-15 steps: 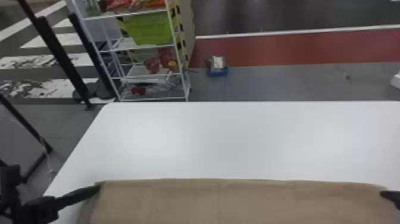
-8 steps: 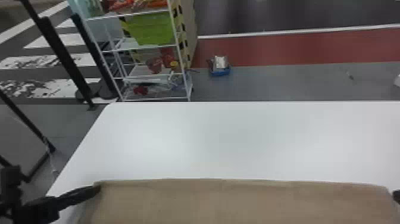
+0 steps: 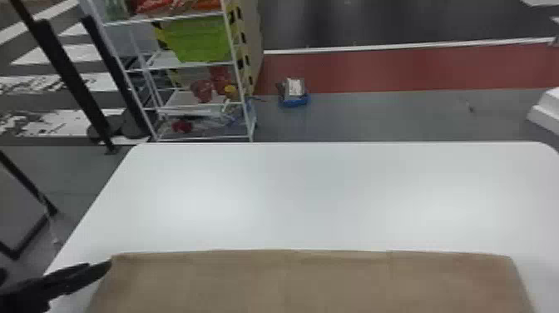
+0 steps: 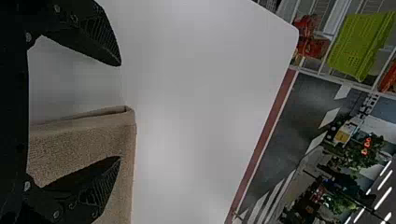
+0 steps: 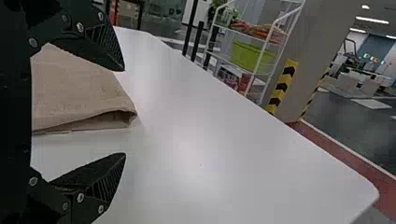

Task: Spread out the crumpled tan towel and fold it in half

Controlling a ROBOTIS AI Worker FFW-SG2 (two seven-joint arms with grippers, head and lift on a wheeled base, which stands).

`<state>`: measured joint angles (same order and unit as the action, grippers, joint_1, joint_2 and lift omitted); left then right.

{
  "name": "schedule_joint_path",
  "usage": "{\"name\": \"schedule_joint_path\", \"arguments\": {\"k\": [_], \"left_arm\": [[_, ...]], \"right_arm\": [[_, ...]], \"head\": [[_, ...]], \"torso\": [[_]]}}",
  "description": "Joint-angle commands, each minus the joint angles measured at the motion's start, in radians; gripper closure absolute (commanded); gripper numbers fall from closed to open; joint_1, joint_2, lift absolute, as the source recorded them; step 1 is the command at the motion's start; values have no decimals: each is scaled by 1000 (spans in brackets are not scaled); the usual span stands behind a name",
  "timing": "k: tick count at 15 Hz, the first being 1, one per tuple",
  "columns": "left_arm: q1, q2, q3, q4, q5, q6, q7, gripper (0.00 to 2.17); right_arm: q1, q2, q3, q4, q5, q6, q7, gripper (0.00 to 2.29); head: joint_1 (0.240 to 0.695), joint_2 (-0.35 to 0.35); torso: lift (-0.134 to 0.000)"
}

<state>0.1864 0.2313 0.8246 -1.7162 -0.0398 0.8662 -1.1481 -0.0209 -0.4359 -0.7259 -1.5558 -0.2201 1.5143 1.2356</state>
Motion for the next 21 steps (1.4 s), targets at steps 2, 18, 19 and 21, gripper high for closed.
{"name": "schedule_joint_path", "arguments": {"k": [2, 18, 19, 21], "left_arm": [[-1, -26, 31, -5, 12, -109, 10, 16], [16, -87, 97, -34, 140, -186, 54, 19], [16, -84, 97, -31, 140, -183, 54, 19], [16, -82, 97, -28, 140, -186, 54, 19]], "right_arm": [[36, 109, -115, -187, 28, -144, -228, 76], [119, 298, -52, -457, 31, -257, -280, 87], [119, 298, -44, -457, 30, -257, -283, 87], [121, 298, -40, -457, 33, -257, -285, 87]], "head": [[695, 79], [695, 144], [695, 148], [695, 153]], "torso": [[-124], [-124], [-124], [-124]]}}
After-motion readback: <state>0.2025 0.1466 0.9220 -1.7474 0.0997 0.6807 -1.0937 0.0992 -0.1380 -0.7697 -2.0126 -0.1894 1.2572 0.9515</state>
